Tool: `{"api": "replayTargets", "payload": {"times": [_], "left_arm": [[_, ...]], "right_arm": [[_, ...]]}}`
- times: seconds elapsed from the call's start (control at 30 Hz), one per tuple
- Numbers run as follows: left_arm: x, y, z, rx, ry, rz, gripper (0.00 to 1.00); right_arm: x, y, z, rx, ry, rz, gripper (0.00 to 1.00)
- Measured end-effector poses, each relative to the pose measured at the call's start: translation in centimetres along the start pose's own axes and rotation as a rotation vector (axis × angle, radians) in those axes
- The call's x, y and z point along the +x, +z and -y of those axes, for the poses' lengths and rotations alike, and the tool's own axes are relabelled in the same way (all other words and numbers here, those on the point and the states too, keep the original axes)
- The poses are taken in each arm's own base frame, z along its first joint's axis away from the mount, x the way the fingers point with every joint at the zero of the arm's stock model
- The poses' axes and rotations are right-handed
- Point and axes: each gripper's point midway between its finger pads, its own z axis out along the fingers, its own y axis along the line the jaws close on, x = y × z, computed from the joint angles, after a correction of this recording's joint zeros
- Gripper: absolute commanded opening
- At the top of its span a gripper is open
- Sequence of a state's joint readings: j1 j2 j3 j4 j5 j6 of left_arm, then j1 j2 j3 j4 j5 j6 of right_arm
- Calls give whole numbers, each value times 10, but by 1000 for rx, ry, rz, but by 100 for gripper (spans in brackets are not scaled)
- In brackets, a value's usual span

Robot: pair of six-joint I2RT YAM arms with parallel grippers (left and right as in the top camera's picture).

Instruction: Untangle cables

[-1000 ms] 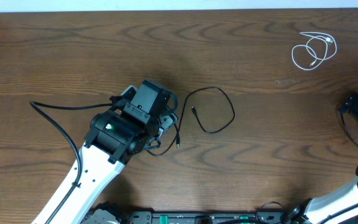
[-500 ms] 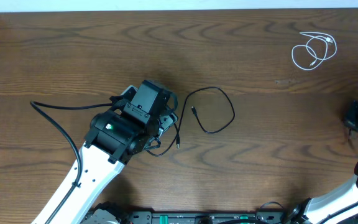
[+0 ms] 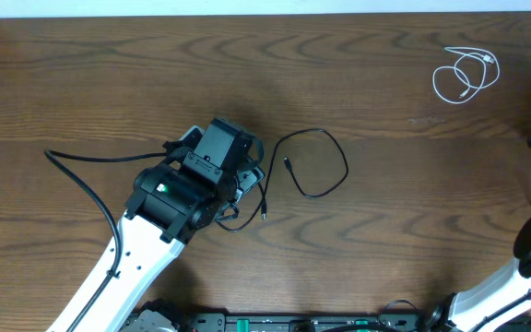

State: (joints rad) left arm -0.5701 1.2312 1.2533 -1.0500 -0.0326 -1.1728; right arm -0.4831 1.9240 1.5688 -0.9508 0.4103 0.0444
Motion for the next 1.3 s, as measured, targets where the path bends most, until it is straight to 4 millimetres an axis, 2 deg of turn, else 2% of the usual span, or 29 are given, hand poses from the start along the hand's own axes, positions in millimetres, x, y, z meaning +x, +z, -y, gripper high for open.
{"api": "replayTargets", "payload": {"times": [0.2, 0.47, 0.53, 0.67, 0.7, 0.77, 0.83, 0.9, 0.97, 1.0, 1.07, 1.13, 1.23, 1.3], "left_arm": [[0, 0, 0, 1, 0, 0, 72], [0, 0, 0, 1, 0, 0, 72], [0, 0, 0, 1, -1, 0, 72], [0, 0, 0, 1, 0, 0, 72], [0, 0, 0, 1, 0, 0, 72], [0, 0, 0, 1, 0, 0, 72], [0, 0, 0, 1, 2, 0, 72], [0, 0, 0, 1, 3, 0, 72], [0, 0, 0, 1, 3, 0, 72], [0, 0, 0, 1, 3, 0, 72], [0, 0, 0, 1, 3, 0, 72], [0, 0, 0, 1, 3, 0, 72], [0, 0, 0, 1, 3, 0, 72], [0, 0, 0, 1, 3, 0, 72]], "right_arm": [[-11, -13, 24, 245, -78, 50, 1], [-11, -19, 44, 375, -74, 55, 1], [-4, -13, 51, 388, -45, 36, 1], [26, 14, 73, 416, 10, -53, 3], [29, 16, 77, 418, 16, -63, 10], [38, 24, 92, 432, 51, -93, 18], [42, 28, 107, 448, 93, -106, 45], [44, 30, 117, 457, 125, -111, 78], [44, 30, 122, 457, 146, -110, 96], [41, 29, 122, 451, 150, -102, 99], [30, 24, 118, 431, 164, -71, 99], [12, 16, 111, 394, 178, -19, 99], [-19, -2, 88, 310, 180, 76, 99], [-31, -8, 71, 265, 167, 116, 99]]}}
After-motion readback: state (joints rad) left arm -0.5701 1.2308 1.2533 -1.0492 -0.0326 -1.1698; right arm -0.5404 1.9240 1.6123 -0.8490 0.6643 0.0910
